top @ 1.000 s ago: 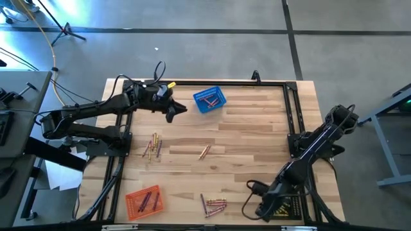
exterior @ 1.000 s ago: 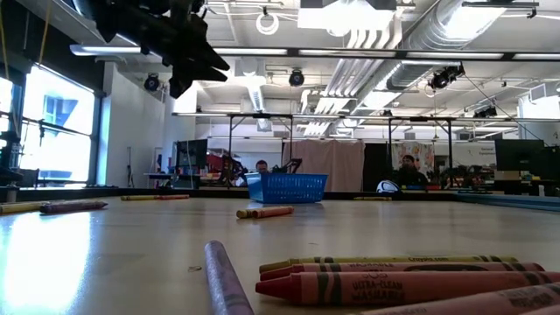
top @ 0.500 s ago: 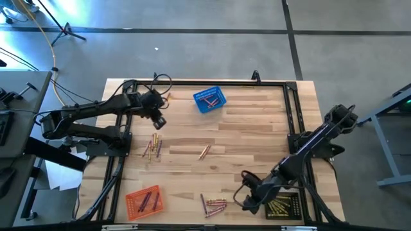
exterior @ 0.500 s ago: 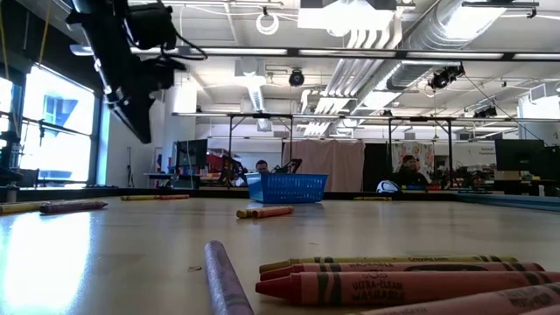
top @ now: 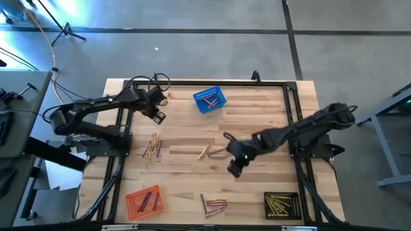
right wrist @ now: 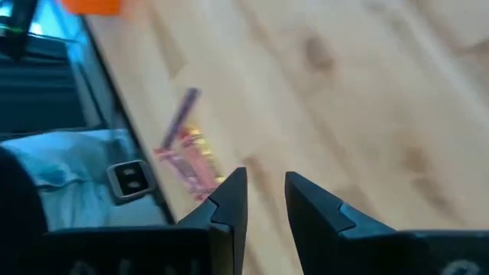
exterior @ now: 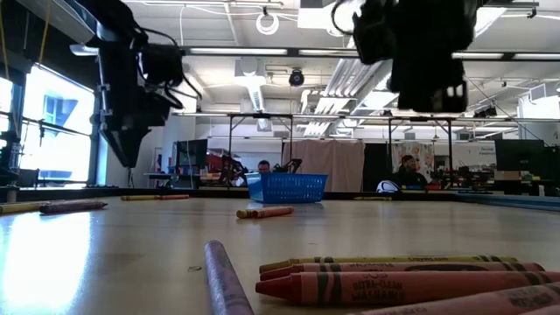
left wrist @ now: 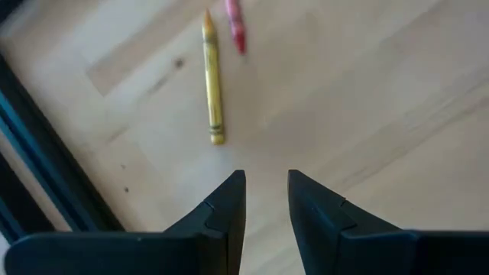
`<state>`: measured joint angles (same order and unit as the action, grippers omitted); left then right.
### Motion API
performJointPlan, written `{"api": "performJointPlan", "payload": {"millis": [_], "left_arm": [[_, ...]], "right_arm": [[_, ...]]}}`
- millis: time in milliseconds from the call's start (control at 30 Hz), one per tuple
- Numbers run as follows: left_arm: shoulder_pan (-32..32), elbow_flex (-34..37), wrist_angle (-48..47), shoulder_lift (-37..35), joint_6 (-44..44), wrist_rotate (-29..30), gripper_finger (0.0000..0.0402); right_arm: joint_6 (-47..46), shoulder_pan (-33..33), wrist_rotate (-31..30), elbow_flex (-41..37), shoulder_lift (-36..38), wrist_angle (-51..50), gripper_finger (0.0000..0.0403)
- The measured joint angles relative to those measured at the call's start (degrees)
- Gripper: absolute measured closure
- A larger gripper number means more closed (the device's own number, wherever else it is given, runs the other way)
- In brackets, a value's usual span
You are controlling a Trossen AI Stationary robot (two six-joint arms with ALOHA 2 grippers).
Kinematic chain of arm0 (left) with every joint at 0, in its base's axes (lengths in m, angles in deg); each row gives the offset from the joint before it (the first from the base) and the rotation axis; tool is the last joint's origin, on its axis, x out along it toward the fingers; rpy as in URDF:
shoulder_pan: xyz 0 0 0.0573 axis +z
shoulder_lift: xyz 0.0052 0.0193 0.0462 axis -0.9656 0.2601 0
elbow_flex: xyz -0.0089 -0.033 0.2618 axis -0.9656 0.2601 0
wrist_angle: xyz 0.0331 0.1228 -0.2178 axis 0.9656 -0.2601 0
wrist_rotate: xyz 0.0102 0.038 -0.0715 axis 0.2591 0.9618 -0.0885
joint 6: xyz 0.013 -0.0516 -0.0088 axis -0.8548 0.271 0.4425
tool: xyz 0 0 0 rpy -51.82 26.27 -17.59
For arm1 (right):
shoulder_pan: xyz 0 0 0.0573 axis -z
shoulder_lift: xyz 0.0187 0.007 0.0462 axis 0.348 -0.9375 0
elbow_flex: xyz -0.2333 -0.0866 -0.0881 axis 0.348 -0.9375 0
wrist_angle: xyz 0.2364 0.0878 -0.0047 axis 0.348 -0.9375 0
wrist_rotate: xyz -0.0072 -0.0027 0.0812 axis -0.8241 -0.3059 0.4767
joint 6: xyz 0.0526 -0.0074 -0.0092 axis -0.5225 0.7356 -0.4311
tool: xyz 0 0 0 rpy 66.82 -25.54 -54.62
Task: Sort crayons
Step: Put the yellow crayon into the black bin
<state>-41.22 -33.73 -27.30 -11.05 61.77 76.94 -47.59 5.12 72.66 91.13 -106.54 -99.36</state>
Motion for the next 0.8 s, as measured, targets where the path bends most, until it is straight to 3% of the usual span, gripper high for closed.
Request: {"api": "performJointPlan", "payload": {"millis": [300,533,800], "left_arm": [[2.5,0.0,0.2,8.6,-0.1,-1.2,0.0316],[4.4,0.0,3.7,10.9,-0.1,-1.2,0.0316],[9.1,0.0,8.7,11.0,-0.1,-1.2,0.0316]], "right_arm": [[9.6,12.1,5.0,0.0,0.0,-2.4,0.0329],[16.3,17.0,5.1,0.0,0.0,-2.4,0.0329],[16.7,20.6,5.1,0.0,0.0,-2.4,0.0329]]}}
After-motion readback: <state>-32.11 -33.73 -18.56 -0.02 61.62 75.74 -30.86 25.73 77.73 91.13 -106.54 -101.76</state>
